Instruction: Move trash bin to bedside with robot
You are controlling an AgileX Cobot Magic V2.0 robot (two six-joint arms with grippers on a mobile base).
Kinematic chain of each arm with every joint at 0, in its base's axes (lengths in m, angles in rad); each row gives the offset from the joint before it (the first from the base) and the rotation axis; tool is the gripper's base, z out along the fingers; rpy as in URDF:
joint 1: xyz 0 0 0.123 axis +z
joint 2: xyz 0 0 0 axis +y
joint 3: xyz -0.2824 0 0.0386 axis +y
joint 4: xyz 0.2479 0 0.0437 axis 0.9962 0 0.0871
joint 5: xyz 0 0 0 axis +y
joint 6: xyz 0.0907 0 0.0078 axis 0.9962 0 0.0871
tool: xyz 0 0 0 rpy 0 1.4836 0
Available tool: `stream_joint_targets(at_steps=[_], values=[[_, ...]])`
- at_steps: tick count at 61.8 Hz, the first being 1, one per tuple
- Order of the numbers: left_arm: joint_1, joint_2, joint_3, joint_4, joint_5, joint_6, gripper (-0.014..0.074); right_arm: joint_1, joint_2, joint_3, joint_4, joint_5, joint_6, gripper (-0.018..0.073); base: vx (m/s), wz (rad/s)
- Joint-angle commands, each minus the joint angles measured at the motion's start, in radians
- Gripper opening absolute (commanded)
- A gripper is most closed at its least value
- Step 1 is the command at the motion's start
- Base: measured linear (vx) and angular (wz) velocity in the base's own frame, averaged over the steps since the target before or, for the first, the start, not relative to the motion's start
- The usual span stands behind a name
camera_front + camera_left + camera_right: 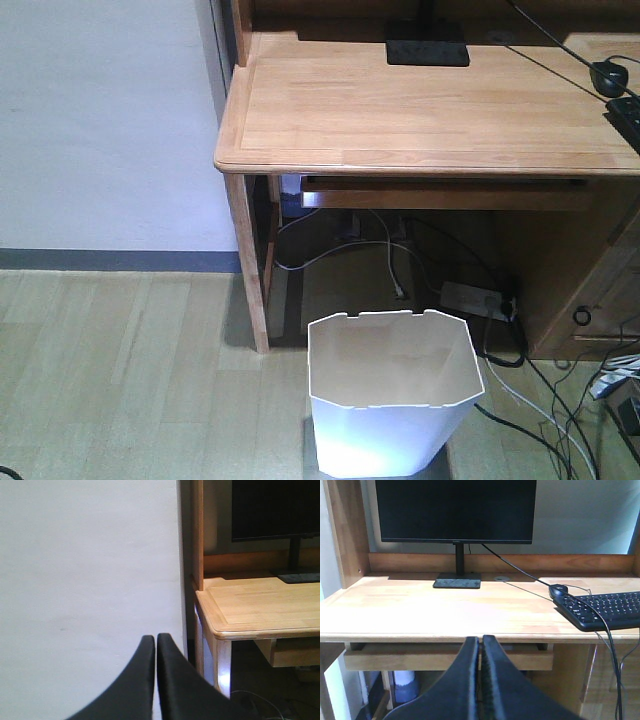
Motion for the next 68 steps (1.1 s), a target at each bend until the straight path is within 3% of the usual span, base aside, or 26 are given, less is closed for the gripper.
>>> stream_joint_targets(at_steps=[1,10,34,58,68], values=[[-0.006,-0.007,0.012,-0.009,-0.074,-0.014,-0.0006,-0.003,-0.011,-0.006,-0.009,-0.148,0.001,-0.0008,0.0,0.0],[-0.006,-0.007,0.012,-0.009,-0.074,-0.014,-0.0006,-0.003,0.006,-0.063,-0.01,-0.217,-0.002,-0.0008,0.0,0.0],[-0.006,-0.007,0.012,-0.009,-0.074,-0.014,-0.0006,-0.003,0.433,-0.359,-0.009,-0.013,-0.002,-0.0008,0.0,0.0],[-0.006,-0.007,0.012,-0.009,-0.074,-0.014,-0.0006,-0.003,0.669,-0.376,-0.006,-0.02,0.002,0.0004,0.0,0.0],[-0.006,-0.007,0.012,-0.009,-0.074,-0.014,-0.0006,-0.003,0.679,-0.376,-0.012,-0.016,-0.006,0.0104,0.0,0.0]])
